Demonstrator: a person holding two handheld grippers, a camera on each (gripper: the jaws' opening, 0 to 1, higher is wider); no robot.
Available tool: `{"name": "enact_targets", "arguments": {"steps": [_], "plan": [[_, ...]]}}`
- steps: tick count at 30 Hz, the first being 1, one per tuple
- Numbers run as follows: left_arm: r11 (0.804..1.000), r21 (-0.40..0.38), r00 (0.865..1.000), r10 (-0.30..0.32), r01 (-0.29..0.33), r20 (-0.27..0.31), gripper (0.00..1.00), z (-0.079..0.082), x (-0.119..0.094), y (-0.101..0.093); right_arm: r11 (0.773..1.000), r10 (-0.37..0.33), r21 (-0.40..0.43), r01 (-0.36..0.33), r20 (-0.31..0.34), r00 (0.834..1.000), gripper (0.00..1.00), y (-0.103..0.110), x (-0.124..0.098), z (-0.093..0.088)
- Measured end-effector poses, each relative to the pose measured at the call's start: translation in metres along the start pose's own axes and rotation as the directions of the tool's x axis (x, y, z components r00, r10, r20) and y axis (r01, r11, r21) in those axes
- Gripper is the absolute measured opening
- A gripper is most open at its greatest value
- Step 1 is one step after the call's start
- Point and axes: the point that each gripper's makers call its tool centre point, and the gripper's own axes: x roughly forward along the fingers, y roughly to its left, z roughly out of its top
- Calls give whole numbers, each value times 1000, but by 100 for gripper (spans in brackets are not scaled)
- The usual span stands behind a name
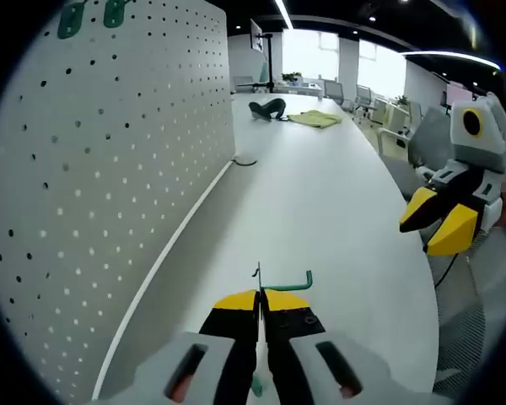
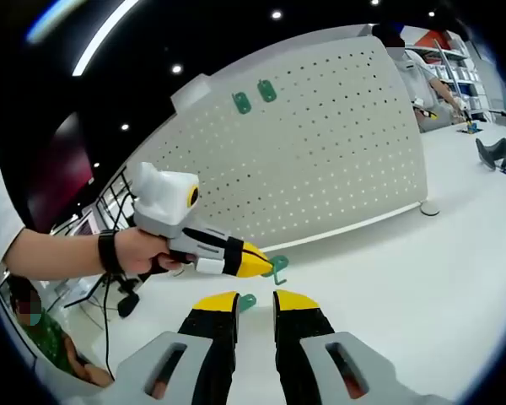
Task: Insert the hook assembly into the mounting plate slot until the hook locks in place.
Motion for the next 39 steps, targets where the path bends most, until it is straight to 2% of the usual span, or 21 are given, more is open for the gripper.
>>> {"name": "enact_targets", "arguments": {"steps": [6, 8, 10, 18, 20, 23, 25, 27, 31, 39], "plan": [[1000, -19, 999, 3, -3, 42, 2, 9, -11, -11, 1000, -1, 6, 1, 6, 1000, 15, 2, -1, 2], [1000, 7, 999, 9, -9, 51, 2, 11, -15, -16, 1000, 1, 5, -1, 9, 1000, 15, 3, 0, 2], [1000, -23, 997, -3, 5, 81, 2, 17, -18, -22, 1000, 3, 4, -3, 9, 1000, 15, 5, 0, 2], [999, -35, 993, 10, -6, 113, 2, 21, -30, -36, 1000, -4, 18, 4, 13, 1000, 14, 7, -3, 1], [998, -57, 990, 9, -1, 142, 2, 25, -34, -39, 1000, -9, 20, 9, 9, 1000, 14, 6, -4, 0], [998, -65, 989, 0, 10, 145, 2, 25, -36, -45, 1000, -13, 27, 13, 13, 1000, 14, 6, -6, 0], [997, -72, 986, 10, 2, 169, 2, 29, -38, -47, 999, -15, 31, 15, 19, 1000, 14, 7, -7, 1], [996, -87, 984, -4, 20, 179, 2, 30, -40, -53, 999, -16, 36, 16, 15, 1000, 14, 7, -7, 1], [993, -115, 977, 13, 12, 215, 2, 35, -46, -56, 999, -15, 49, 14, 20, 1000, 14, 8, -7, 2], [990, -140, 970, 19, 15, 240, 2, 33, -56, -65, 996, 11, 86, -16, 50, 999, 12, 15, -7, 10]]}}
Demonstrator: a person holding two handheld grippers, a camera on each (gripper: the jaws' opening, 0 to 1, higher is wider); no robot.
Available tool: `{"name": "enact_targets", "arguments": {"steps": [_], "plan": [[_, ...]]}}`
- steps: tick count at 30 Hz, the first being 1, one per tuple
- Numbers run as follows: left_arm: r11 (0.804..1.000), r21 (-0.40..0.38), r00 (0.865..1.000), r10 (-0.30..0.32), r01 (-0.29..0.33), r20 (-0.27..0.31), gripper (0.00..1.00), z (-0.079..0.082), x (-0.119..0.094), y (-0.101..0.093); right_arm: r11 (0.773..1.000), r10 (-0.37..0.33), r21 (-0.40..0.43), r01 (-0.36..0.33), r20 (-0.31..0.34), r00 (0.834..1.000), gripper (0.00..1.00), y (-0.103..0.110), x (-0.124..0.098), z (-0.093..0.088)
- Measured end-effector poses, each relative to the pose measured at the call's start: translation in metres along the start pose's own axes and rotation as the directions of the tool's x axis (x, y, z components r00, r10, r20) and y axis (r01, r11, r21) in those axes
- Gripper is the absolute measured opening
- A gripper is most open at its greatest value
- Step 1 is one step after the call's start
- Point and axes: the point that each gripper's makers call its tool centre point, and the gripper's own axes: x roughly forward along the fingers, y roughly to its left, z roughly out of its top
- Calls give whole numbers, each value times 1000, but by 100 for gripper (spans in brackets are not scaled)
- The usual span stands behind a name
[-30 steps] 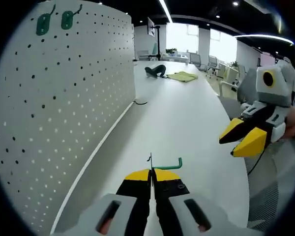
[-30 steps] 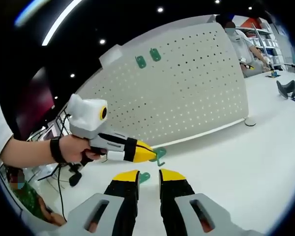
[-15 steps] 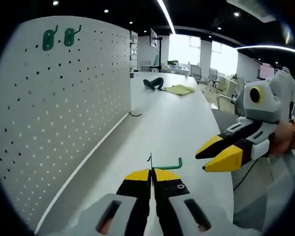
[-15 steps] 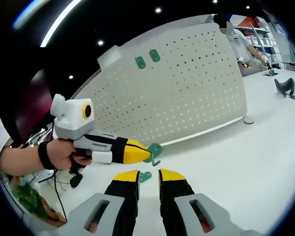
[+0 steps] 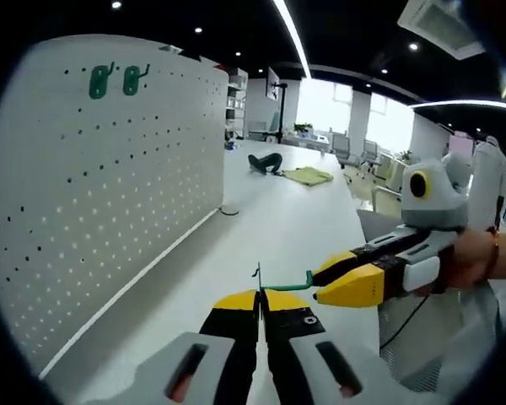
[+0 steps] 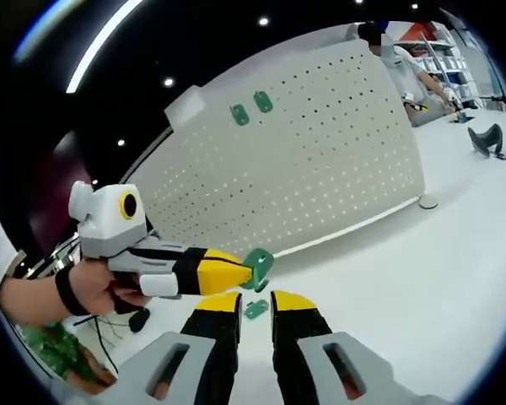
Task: Insert the hook assembly into the mounting plate slot until the hook locks in place.
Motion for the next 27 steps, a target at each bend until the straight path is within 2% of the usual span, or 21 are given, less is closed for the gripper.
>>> {"name": "enact_targets", "arguments": {"steps": [7, 16, 27], "plan": [[999, -34, 999, 0, 1, 45, 2, 3, -12, -7, 999, 23, 26, -23, 9, 1000, 9, 8, 1, 2], [999, -40, 996, 17, -14, 86, 2, 7, -27, -15, 996, 54, 71, -56, 33, 998, 5, 22, -3, 7], [998, -52, 990, 32, -25, 135, 2, 11, -43, -23, 993, 82, 82, -85, 35, 996, 4, 39, -4, 7]]}}
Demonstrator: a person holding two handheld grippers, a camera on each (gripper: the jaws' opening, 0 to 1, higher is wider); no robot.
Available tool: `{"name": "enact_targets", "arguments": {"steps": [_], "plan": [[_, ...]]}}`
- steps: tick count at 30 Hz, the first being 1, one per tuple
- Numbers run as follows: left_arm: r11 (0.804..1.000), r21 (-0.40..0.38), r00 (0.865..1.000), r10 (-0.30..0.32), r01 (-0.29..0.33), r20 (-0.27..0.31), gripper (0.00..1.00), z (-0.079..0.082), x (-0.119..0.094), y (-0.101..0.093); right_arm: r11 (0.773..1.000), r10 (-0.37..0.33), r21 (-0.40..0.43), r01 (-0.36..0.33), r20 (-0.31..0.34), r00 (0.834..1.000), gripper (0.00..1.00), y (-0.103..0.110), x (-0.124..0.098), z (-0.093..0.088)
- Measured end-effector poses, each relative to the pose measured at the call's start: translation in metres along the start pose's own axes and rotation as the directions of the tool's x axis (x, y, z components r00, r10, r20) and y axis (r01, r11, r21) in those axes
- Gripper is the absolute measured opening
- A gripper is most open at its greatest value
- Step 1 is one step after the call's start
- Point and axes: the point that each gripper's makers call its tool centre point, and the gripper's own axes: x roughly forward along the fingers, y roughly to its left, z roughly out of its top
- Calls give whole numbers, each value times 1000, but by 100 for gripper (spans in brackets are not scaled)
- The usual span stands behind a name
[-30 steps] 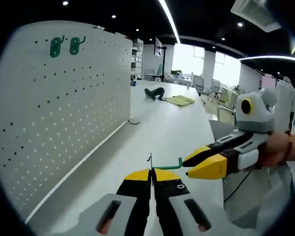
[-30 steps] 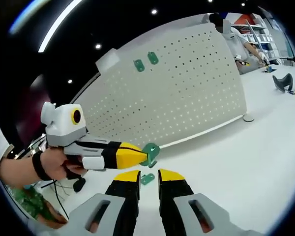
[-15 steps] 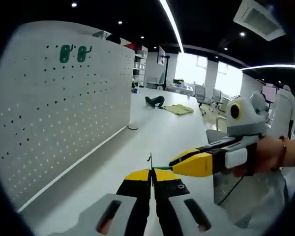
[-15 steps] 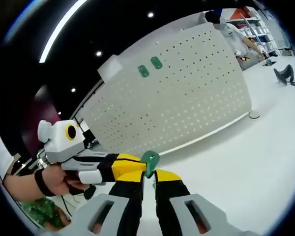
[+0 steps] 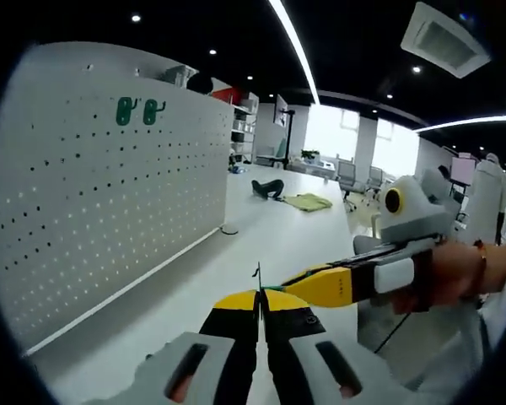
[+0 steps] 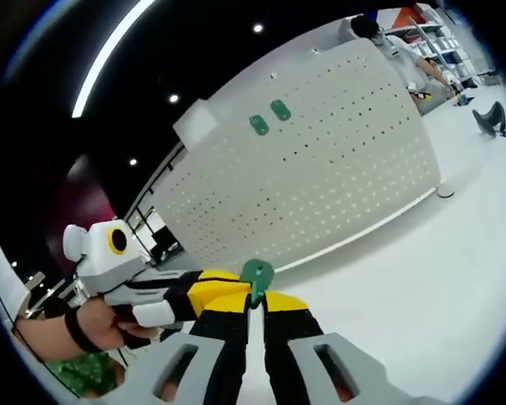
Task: Insert the hook assembly into the mounting plate slot until the hook locks in place.
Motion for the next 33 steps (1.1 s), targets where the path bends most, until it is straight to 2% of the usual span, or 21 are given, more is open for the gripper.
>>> {"name": "enact_targets", "arguments": {"steps": [12, 17, 22, 24, 26, 30, 31, 33], "plan": [[1000, -4, 999, 19, -19, 50, 2, 8, -11, -3, 998, 17, 57, -18, 18, 1000, 2, 15, -2, 4], [1000, 6, 997, 19, -20, 69, 2, 11, -15, -5, 999, 14, 30, -15, 21, 1000, 1, 19, -3, 8], [999, 33, 996, 20, -23, 83, 2, 14, -17, -6, 1000, 13, -8, -12, 17, 1000, 1, 23, -5, 9], [999, 49, 995, 18, -23, 98, 2, 16, -19, -8, 1000, 20, 10, -20, 15, 1000, 1, 24, -5, 10], [996, 85, 994, 21, -30, 111, 2, 19, -21, -9, 997, 29, 72, -30, 23, 999, 2, 26, -6, 11], [990, 131, 992, 35, -51, 124, 2, 22, -23, -13, 999, 14, 50, -16, 40, 999, 2, 28, -7, 12], [986, 157, 991, 33, -54, 133, 2, 24, -24, -14, 998, 13, 58, -16, 44, 999, 2, 29, -7, 12], [986, 157, 990, 28, -50, 141, 2, 25, -26, -14, 997, 21, 73, -25, 51, 998, 2, 31, -7, 14]]}}
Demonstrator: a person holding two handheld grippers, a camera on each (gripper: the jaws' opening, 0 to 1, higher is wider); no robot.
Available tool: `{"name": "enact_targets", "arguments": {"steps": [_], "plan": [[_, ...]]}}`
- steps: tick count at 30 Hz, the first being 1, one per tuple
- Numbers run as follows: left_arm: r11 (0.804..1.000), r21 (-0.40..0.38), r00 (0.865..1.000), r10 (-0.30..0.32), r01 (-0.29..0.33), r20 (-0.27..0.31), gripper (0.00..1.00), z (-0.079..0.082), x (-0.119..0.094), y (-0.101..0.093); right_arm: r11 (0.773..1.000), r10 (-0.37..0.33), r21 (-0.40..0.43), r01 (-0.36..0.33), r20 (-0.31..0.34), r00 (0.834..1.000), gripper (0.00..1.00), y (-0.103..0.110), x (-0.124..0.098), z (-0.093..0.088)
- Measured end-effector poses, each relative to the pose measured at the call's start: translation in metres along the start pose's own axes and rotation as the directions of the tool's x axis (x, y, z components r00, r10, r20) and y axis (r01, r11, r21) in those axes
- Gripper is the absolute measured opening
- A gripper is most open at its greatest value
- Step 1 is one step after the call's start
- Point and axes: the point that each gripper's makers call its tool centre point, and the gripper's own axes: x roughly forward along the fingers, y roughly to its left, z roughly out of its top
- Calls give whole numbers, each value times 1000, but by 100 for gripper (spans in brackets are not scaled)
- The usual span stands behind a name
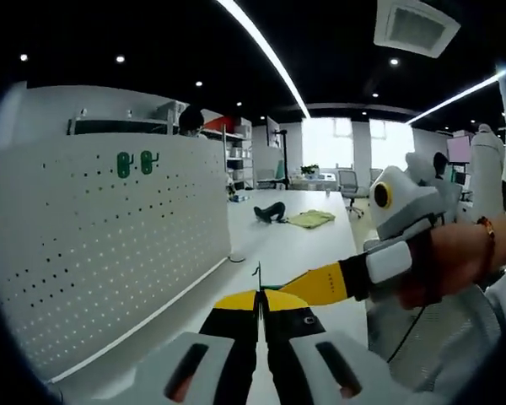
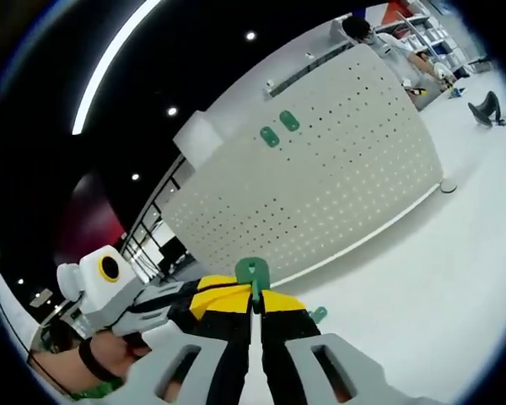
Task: Insert the hook assembly into the mounting plate slot until the hook locks in place.
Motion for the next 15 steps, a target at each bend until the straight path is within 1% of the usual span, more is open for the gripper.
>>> {"name": "enact_targets", "arguments": {"steps": [2, 4, 6, 7, 10, 13, 15], "plan": [[1000, 0, 1000, -6, 6, 1, 2, 0, -2, 0, 1000, 9, 24, -8, -12, 1000, 2, 2, 0, -1], [1000, 9, 1000, -6, 6, 3, 2, 0, -4, -2, 1000, 13, 23, -12, -24, 1000, 1, 4, 0, -3], [1000, -8, 1000, 1, -1, 8, 2, -2, -7, -2, 1000, 6, -22, -7, -40, 999, 1, 7, -1, -5], [1000, -24, 1000, 4, -4, 14, 2, -3, -8, -2, 998, 1, -62, -4, -44, 999, 1, 8, -1, -6], [999, -39, 1000, 5, -5, 19, 2, -2, -11, -1, 994, -6, -105, 1, -51, 999, 1, 13, 0, -8], [999, -30, 1000, 15, -14, 15, 2, -3, -15, -1, 995, -5, -103, -1, -56, 998, 1, 15, 0, -8], [999, -36, 999, 25, -24, 21, 3, -1, -19, -1, 992, -6, -125, -1, -60, 998, 1, 18, 0, -7]]}}
